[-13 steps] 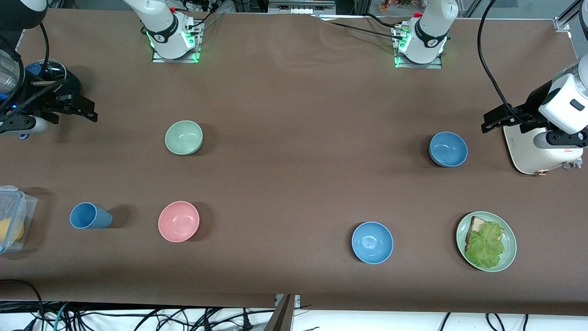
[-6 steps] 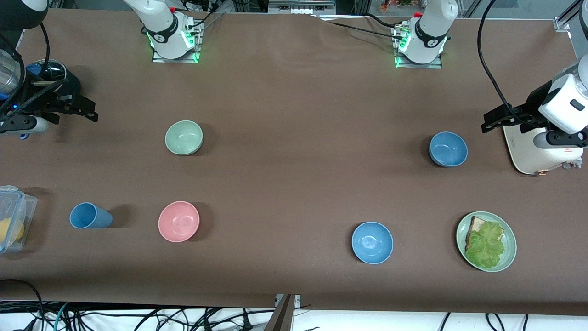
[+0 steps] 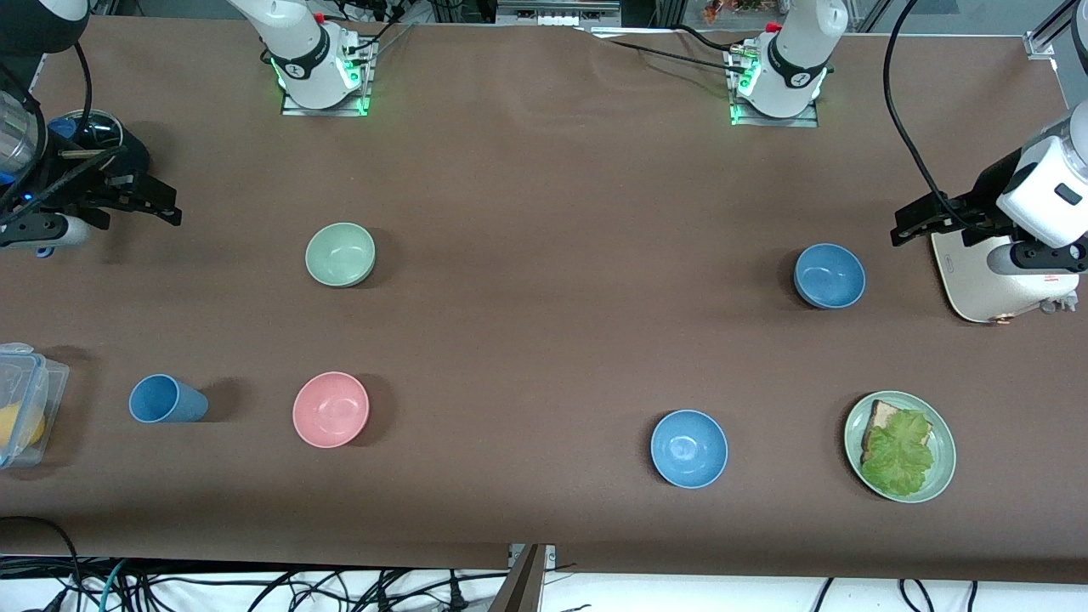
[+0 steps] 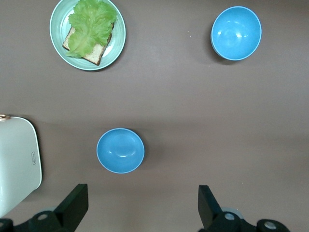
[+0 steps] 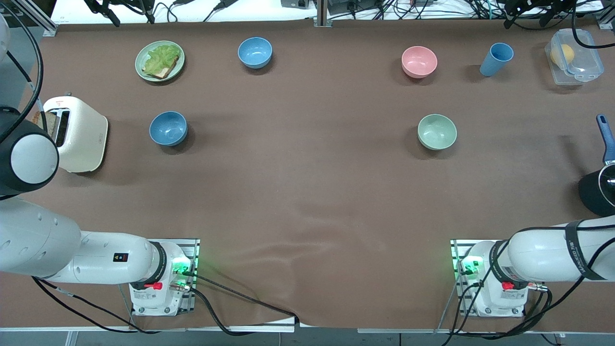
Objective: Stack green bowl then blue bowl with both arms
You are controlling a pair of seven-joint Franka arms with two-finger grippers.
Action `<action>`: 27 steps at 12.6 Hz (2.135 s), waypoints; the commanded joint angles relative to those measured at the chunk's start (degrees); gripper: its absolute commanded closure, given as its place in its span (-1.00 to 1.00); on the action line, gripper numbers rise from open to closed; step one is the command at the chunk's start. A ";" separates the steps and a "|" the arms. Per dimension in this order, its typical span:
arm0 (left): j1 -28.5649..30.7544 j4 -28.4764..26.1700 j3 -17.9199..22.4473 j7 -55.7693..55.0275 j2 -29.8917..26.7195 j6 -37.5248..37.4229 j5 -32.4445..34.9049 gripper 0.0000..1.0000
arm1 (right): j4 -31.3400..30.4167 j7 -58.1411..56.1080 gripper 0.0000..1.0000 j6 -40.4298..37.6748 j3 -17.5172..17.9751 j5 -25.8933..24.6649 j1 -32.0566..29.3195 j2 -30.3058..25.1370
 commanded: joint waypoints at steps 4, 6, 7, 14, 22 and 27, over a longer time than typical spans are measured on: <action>0.03 2.08 -0.23 -0.18 0.91 -1.27 1.30 -1.00 | 1.18 0.49 -1.00 -0.25 0.00 -0.53 0.33 0.26; 0.12 2.08 -0.23 -0.18 0.91 -1.27 1.21 -1.00 | 1.18 0.49 -1.00 -0.16 0.00 -0.36 0.33 0.26; 0.12 2.08 -0.23 -0.18 0.91 -1.27 1.21 -1.00 | 1.18 0.57 -1.00 -0.24 0.00 -0.27 0.33 0.26; 0.12 2.08 -0.23 -0.26 1.35 -1.27 1.21 -1.00 | 1.27 0.66 -1.00 0.63 0.00 -0.27 0.33 0.43; -0.15 2.08 -0.23 -0.44 1.26 -1.36 1.21 -1.00 | 0.92 -0.47 -1.00 0.29 -0.44 0.43 0.06 2.53; -0.50 2.08 -0.41 -0.53 1.35 -1.36 1.21 -1.00 | -17.91 -1.97 -1.00 12.52 0.44 0.61 0.59 -0.78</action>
